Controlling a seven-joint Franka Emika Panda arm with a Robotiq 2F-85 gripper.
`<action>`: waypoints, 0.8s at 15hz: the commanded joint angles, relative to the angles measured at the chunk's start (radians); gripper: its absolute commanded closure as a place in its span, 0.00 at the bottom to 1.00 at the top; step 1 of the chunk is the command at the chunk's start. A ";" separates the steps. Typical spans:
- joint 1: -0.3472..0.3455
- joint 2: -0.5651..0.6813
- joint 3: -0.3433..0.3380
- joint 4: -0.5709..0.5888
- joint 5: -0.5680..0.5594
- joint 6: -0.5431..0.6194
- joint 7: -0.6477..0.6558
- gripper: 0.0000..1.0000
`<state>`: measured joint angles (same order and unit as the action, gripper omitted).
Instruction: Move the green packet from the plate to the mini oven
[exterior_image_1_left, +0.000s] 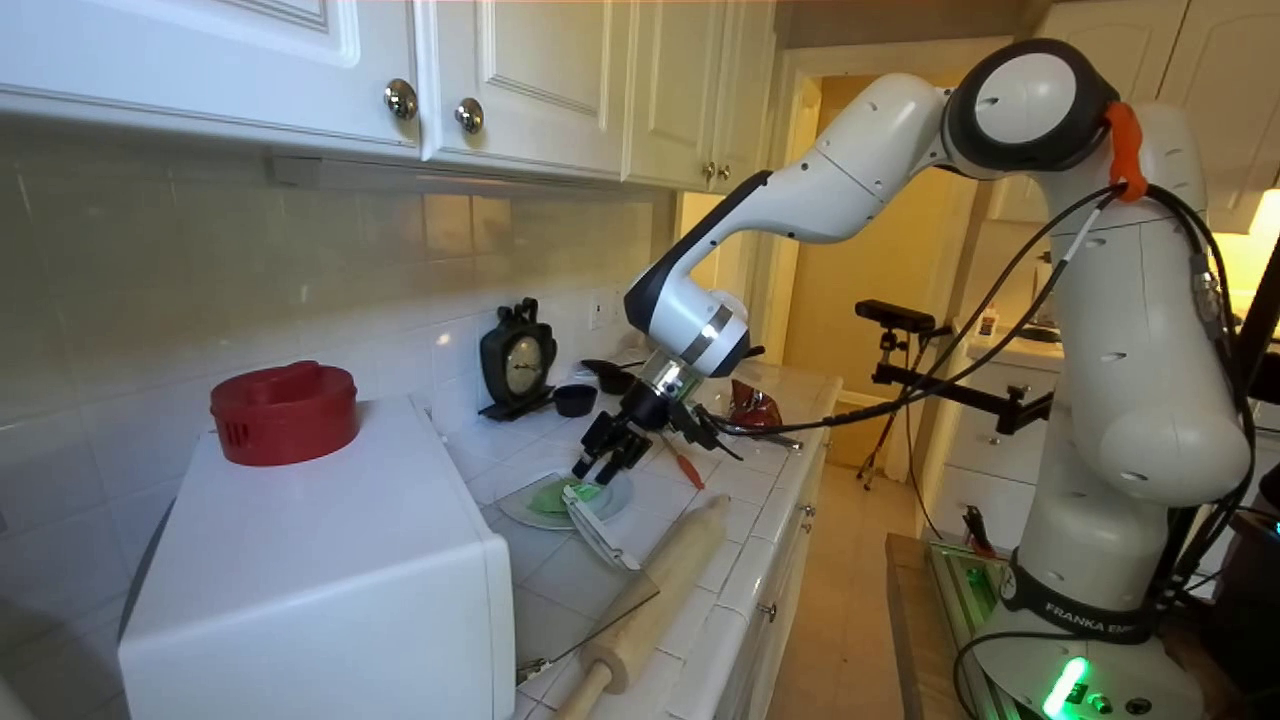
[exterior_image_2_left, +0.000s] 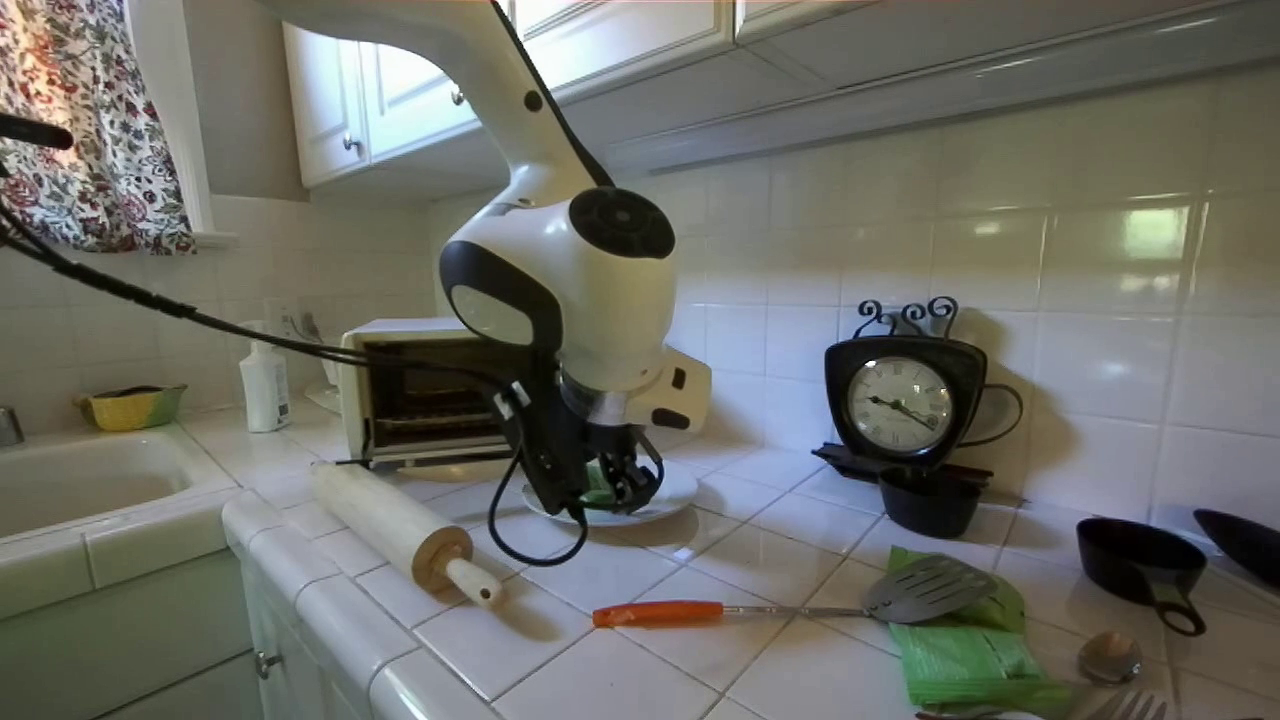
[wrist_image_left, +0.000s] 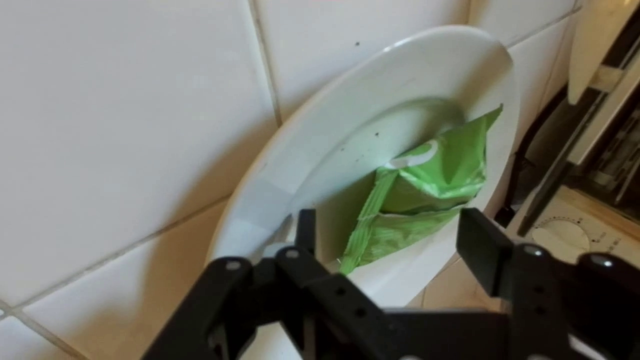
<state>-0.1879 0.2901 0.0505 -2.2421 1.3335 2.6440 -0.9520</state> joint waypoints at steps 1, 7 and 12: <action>-0.009 0.003 0.001 0.014 0.020 -0.008 -0.036 0.57; -0.014 0.003 0.002 0.018 0.023 -0.012 -0.047 0.98; -0.013 -0.009 0.002 0.007 0.019 -0.008 -0.046 1.00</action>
<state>-0.1943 0.2902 0.0500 -2.2338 1.3335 2.6433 -0.9734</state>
